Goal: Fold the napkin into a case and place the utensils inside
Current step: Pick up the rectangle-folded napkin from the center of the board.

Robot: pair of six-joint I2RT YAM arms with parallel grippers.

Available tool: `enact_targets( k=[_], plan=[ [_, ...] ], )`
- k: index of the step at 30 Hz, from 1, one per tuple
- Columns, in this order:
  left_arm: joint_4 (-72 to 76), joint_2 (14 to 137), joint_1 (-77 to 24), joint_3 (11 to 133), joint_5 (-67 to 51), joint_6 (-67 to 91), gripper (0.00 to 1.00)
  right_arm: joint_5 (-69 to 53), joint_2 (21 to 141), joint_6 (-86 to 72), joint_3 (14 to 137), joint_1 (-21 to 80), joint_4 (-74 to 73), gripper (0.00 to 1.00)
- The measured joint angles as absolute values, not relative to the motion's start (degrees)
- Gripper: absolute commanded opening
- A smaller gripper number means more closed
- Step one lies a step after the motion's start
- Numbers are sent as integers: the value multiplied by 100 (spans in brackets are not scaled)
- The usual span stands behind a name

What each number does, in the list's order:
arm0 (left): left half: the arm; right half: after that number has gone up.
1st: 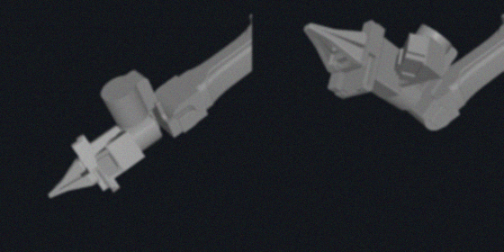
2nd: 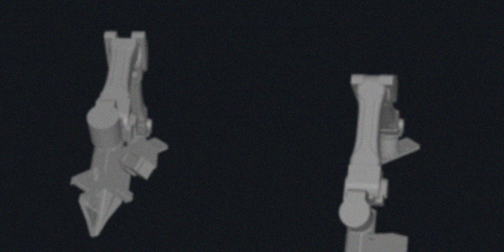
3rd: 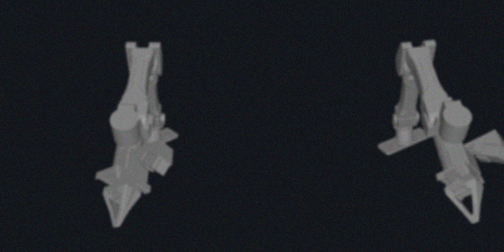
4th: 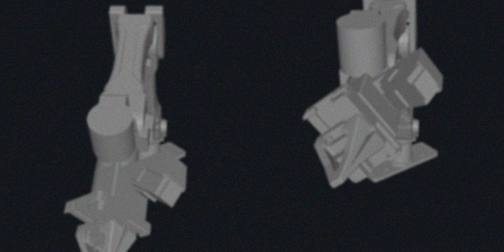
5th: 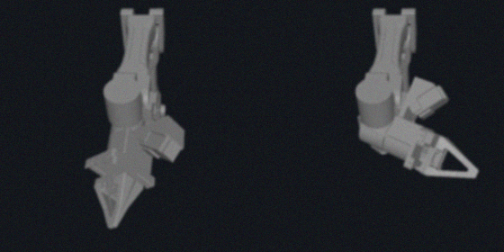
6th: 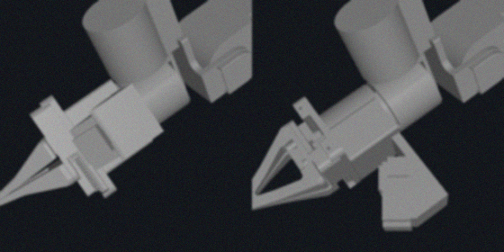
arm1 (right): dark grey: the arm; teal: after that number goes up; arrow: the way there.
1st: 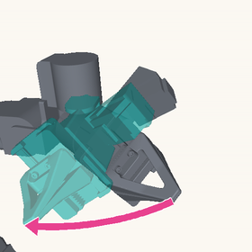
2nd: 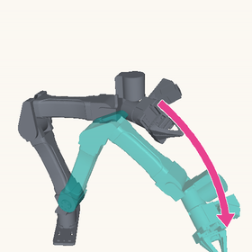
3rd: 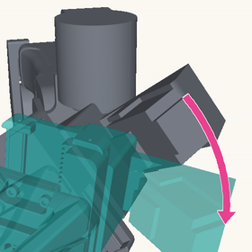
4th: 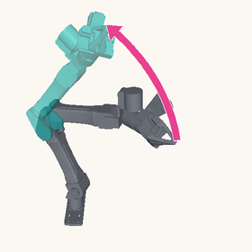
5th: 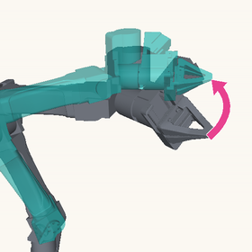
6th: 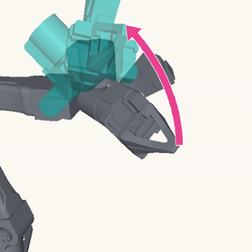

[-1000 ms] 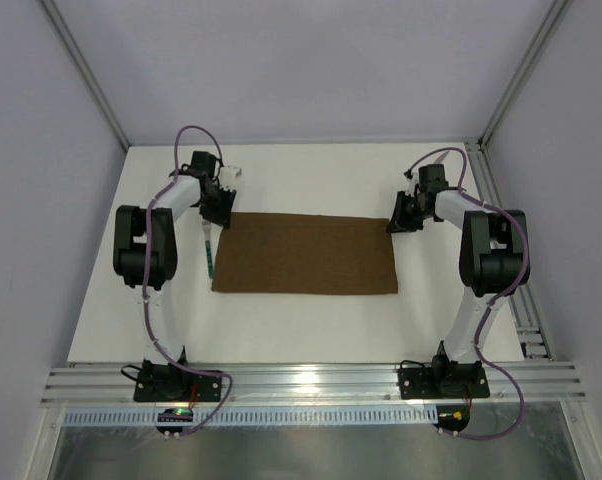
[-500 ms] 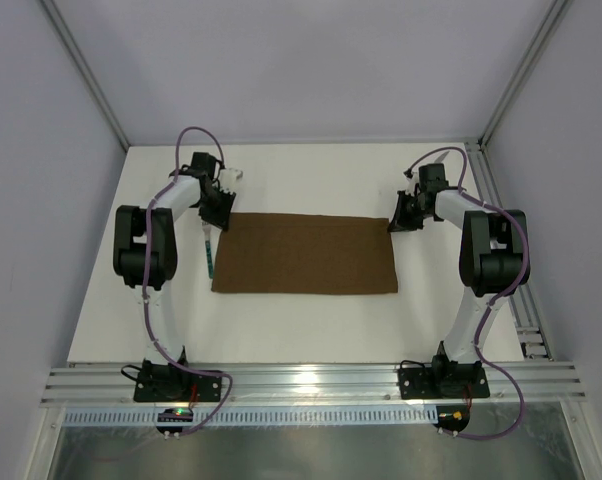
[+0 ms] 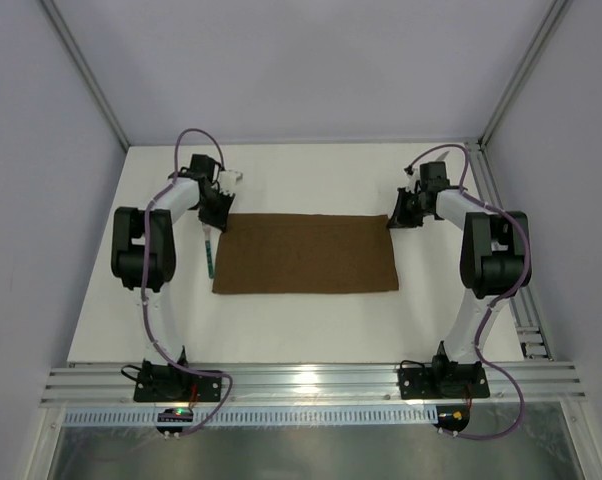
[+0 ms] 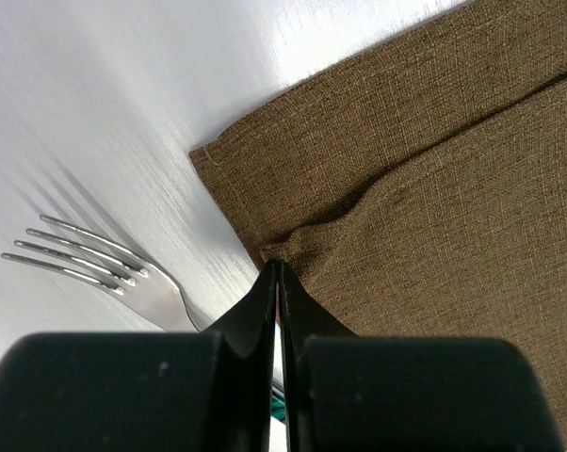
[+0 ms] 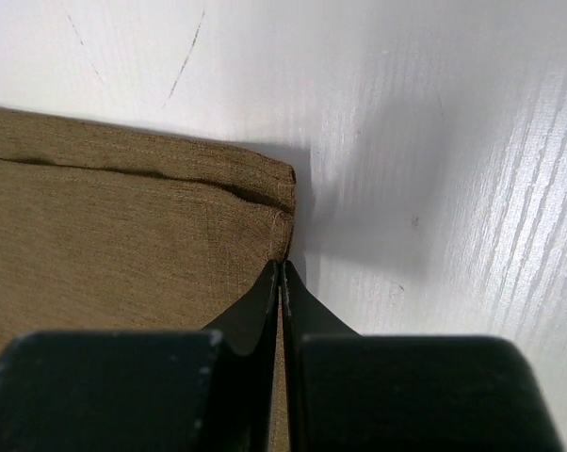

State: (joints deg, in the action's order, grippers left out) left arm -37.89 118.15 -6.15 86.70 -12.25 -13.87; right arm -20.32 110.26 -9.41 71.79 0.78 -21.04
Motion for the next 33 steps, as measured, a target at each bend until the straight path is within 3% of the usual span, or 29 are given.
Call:
enact_targets(
  k=[15, 33],
  plan=[
    [-3791, 11102, -576, 8468, -1505, -1192, 0, -2080, 10549, -928, 7177, 78, -2097, 4],
    [-3752, 11096, -576, 8807, -1503, -1020, 0, -2053, 10547, -871, 7303, 78, -2274, 4]
  ],
)
